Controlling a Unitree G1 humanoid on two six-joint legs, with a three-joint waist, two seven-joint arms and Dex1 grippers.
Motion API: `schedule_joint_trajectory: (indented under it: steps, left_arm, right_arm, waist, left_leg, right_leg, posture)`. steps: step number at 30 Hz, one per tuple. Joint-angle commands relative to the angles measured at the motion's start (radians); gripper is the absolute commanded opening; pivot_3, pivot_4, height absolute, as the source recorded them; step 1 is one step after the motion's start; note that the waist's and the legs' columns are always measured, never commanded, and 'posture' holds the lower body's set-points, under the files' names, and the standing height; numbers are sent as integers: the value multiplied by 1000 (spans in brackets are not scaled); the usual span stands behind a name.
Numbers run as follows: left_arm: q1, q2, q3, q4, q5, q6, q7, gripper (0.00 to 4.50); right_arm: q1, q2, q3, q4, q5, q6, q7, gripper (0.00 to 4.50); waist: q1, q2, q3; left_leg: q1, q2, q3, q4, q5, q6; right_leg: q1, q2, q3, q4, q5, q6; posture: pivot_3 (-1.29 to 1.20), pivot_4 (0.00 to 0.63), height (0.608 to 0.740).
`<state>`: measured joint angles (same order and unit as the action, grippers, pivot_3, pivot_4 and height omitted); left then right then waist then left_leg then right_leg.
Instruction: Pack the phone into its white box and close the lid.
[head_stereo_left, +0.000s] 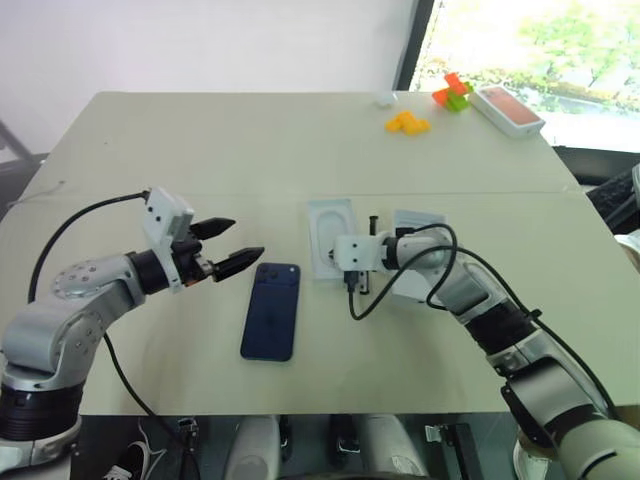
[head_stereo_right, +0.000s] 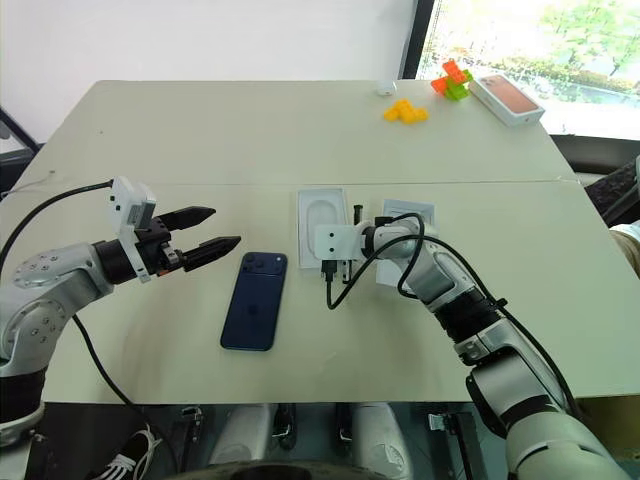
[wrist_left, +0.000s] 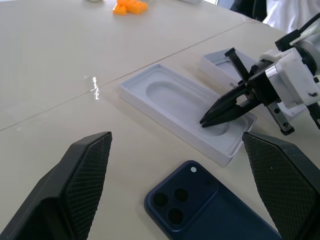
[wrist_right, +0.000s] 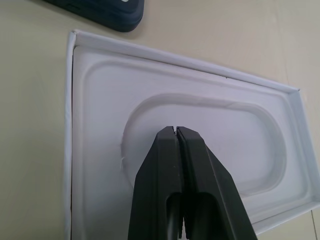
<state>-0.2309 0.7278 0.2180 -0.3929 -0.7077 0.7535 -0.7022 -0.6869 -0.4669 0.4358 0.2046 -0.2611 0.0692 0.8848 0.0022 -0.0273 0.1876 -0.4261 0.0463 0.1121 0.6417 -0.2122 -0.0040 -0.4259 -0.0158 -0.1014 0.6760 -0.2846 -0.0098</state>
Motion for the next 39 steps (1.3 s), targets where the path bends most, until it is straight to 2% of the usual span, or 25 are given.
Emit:
schedule_joint_trajectory:
  steps: [1,5,10,12,14,17,22,28,35,39]
  left_arm:
    - [-8,10,28,-4,1,9,21,4441]
    - [-11,27,73,7,-48,66,27,4441]
    - [43,68,158,2,-123,149,15,4441]
    - [81,91,216,1,-207,231,8,4441]
    - [114,101,260,-11,-253,261,3,4441]
    - [205,114,349,-46,-316,311,9,4441]
    - [277,115,456,31,-576,500,97,4441]
    - [302,97,406,55,-610,563,219,4441]
    - [263,19,306,84,-784,579,396,4441]
    - [232,15,230,124,-853,584,534,4441]
  right_arm:
    - [-45,54,-120,-49,125,51,-14,89]
    - [-40,56,-198,-129,253,117,45,89]
    - [37,-8,-209,-281,363,156,163,89]
    - [71,-24,-211,-342,395,168,181,89]
    - [98,-39,-204,-375,403,162,189,89]
    - [155,-85,-162,-386,340,50,204,89]
    - [162,-91,-118,-365,296,-48,204,89]
    - [156,-128,-23,-331,139,-248,200,89]
    - [155,-138,42,-223,1,-399,148,89]
    - [147,-120,76,-163,-79,-476,101,89]
  waist:
    - [-2,0,0]
    - [0,0,0]
    - [1,0,0]
    - [1,0,0]
    - [-2,0,0]
    - [-2,0,0]
    - [-1,0,0]
    - [8,0,0]
    - [9,-1,0]
    - [7,-1,0]
  left_leg:
    - [0,0,0,0,0,0]
    - [0,0,0,0,0,0]
    - [0,0,0,0,0,0]
    - [0,0,0,0,0,0]
    - [0,0,0,0,0,0]
    - [0,0,0,0,0,0]
    - [0,0,-1,0,0,0]
    - [0,0,-1,0,0,0]
    - [0,0,-1,0,0,0]
    - [0,0,-1,0,0,0]
  right_leg:
    - [0,0,0,0,0,0]
    - [0,0,0,0,0,0]
    - [0,0,0,0,0,0]
    - [0,-1,0,0,0,0]
    - [0,-1,0,0,0,0]
    - [0,-1,0,0,0,0]
    - [0,-1,0,-1,0,0]
    - [0,-1,0,-2,0,0]
    - [1,-1,0,-2,0,0]
    - [1,-1,0,-2,0,0]
  posture:
    - [0,150,737]
    - [0,150,737]
    - [0,150,737]
    - [0,150,737]
    - [0,150,737]
    - [0,150,737]
    - [0,150,737]
    - [0,150,737]
    - [0,150,737]
    - [0,150,737]
